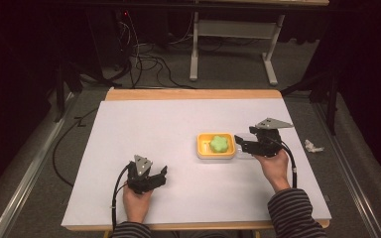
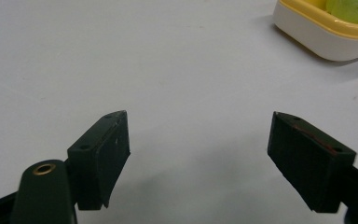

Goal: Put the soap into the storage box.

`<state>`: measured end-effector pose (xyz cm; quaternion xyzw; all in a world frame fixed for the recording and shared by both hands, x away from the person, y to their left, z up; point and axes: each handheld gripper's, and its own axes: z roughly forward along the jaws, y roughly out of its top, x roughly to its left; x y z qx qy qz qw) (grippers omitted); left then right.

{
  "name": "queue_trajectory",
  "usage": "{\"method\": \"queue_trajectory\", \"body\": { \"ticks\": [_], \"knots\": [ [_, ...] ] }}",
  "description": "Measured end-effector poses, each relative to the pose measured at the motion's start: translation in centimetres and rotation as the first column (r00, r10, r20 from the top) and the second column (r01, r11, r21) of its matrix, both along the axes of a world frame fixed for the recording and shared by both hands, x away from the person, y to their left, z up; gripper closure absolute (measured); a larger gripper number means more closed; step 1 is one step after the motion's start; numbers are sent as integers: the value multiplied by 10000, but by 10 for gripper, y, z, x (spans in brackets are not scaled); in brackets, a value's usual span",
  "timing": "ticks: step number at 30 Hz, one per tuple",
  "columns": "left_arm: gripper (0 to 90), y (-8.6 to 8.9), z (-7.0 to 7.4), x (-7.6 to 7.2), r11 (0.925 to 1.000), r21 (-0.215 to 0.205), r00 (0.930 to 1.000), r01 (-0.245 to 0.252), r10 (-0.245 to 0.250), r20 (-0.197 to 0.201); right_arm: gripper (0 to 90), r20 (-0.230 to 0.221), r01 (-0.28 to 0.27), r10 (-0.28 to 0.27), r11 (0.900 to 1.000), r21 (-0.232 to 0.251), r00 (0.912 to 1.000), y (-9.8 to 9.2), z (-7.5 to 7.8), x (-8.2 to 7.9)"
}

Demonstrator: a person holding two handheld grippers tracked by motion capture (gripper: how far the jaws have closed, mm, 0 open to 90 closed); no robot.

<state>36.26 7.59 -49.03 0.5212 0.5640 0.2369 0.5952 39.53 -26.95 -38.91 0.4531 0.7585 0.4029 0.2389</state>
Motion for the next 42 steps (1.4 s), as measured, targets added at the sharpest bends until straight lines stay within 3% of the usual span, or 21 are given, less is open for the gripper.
{"method": "queue_trajectory", "body": {
  "ticks": [11, 14, 28, 42],
  "knots": [
    [205, 1, 1, 0, 9999, -125, 9999, -109, 110, 24, 322, 167, 12, -11, 10000, -93, 9999, -8, 2, -9],
    [205, 1, 1, 0, 9999, -131, 10000, -97, 97, 0, 321, 237, 189, -192, 9997, 149, 9995, -14, 4, -12],
    [204, 2, 1, 1, 9997, -201, 9999, -124, 123, -27, 315, 381, 329, -339, 9991, 275, 9987, -25, 2, -24],
    [204, 2, 1, 1, 9998, -183, 10000, -81, 81, -26, 323, 220, 492, -501, 9980, 409, 9985, -34, -4, -35]
  ]
}}
